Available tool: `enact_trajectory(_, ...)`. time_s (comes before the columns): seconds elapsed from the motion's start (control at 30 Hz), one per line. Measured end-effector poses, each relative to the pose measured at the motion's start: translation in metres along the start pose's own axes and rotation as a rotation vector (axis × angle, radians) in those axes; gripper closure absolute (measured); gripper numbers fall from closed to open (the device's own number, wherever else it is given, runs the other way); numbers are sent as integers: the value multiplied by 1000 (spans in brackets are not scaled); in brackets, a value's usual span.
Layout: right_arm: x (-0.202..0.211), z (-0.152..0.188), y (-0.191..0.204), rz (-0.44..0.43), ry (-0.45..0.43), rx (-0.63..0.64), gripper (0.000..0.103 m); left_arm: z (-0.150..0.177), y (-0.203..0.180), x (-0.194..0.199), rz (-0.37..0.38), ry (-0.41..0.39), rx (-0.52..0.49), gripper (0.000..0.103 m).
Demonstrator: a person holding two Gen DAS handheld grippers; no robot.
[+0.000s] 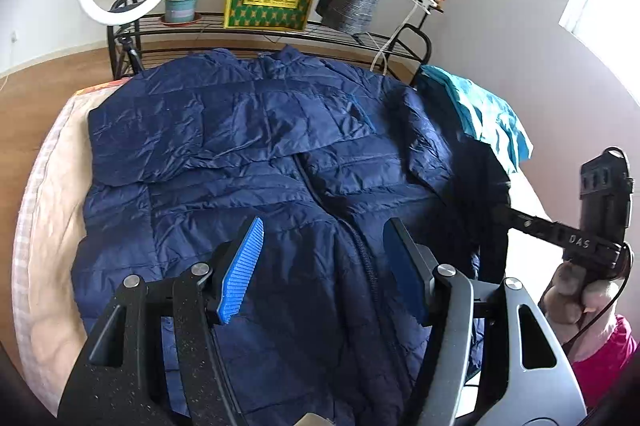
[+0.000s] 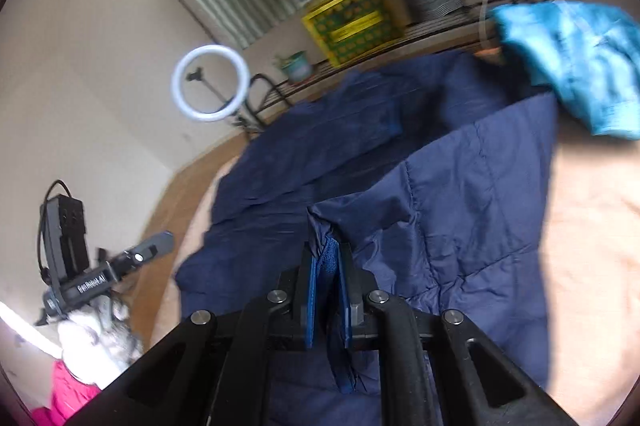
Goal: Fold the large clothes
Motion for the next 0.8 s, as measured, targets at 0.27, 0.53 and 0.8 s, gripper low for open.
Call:
enact_trajectory(0.27,-78,4,33,-141,148,96,94,-6,33,0,-14,-11,119,39)
enact_trajectory(0.53,-102,6,50,-121,211,187,56,-3,29,-20,20,46,120,39)
enact_trajectory(0.8,-21,-8,20,36,32,185,50,19,-13,-66,213,227,115,39)
Point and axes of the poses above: each gripper's, at about its wrist camera, not at the fingertips, and x roughly against the way its jaws point, y to its left, z to its underside, the point moved 1 cm from there along -x, roughly the way its jaws point, and after that the axes turned 9 degrees about y, right-handed, at the moved point
